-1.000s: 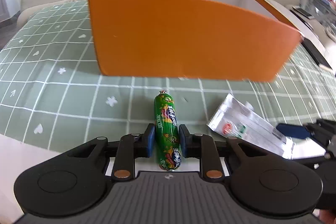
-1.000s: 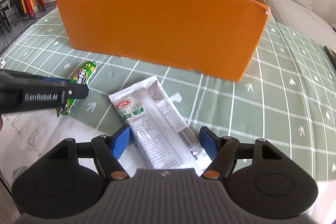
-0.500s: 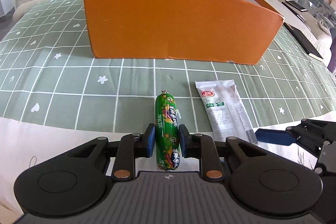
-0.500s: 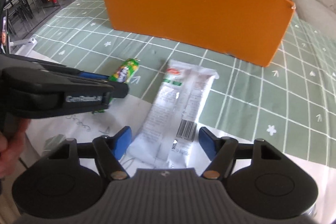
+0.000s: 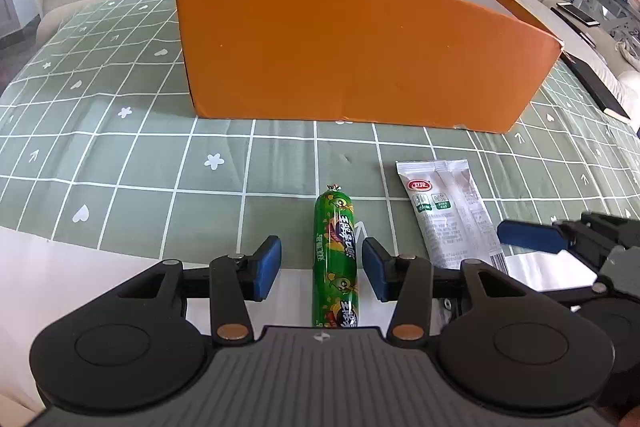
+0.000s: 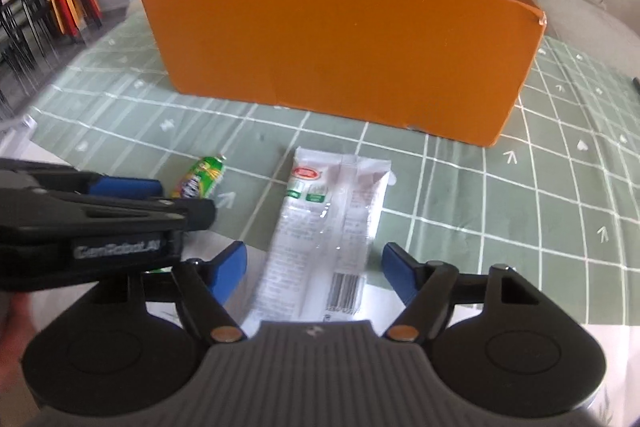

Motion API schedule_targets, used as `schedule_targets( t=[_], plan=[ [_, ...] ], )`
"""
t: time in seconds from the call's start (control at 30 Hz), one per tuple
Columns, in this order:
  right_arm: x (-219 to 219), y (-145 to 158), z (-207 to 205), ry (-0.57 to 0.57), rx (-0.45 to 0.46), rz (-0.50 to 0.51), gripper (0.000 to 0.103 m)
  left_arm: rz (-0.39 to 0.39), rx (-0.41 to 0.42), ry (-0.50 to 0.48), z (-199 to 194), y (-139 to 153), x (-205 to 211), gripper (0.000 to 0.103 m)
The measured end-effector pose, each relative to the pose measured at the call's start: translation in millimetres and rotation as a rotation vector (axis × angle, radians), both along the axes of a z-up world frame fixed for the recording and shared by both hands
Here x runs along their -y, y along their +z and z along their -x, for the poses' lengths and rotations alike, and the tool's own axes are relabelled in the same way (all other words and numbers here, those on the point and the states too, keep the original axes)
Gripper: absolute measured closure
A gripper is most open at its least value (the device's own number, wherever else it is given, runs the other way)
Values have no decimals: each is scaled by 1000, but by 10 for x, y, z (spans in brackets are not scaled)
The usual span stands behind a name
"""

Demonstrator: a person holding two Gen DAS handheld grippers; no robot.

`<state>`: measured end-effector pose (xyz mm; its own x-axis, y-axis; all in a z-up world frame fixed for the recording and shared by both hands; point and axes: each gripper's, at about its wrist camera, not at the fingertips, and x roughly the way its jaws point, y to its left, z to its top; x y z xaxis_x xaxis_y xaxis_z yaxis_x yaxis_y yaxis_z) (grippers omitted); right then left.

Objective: Organize snacks
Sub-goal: 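Lift and carry the sausage stick and milk pouch over the orange box with both tools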

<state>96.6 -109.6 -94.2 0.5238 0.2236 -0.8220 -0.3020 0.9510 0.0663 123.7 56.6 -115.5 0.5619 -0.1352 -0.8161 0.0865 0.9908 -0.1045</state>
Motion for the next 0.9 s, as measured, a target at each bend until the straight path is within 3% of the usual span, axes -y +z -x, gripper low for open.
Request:
schedule_targets(
  t=[0.1,0.23,0.3,0.47,0.9],
  plan=[
    [-22,-23,1,4,28,31,32,-15,9,-14,5,-2,25,57],
    [-13,-26,16,15,52,32,35,-4,31,-42,28,-5,47,78],
    [-8,-21,26,24,64,30,44,4,40,-43,40,-9,55,79],
    [3,-12,35,47,74,19,50,11,51,-46,46,-12,51,79],
    [98,86,39,41,64,-25,55,18,46,-18,53,27,35,79]
  ],
)
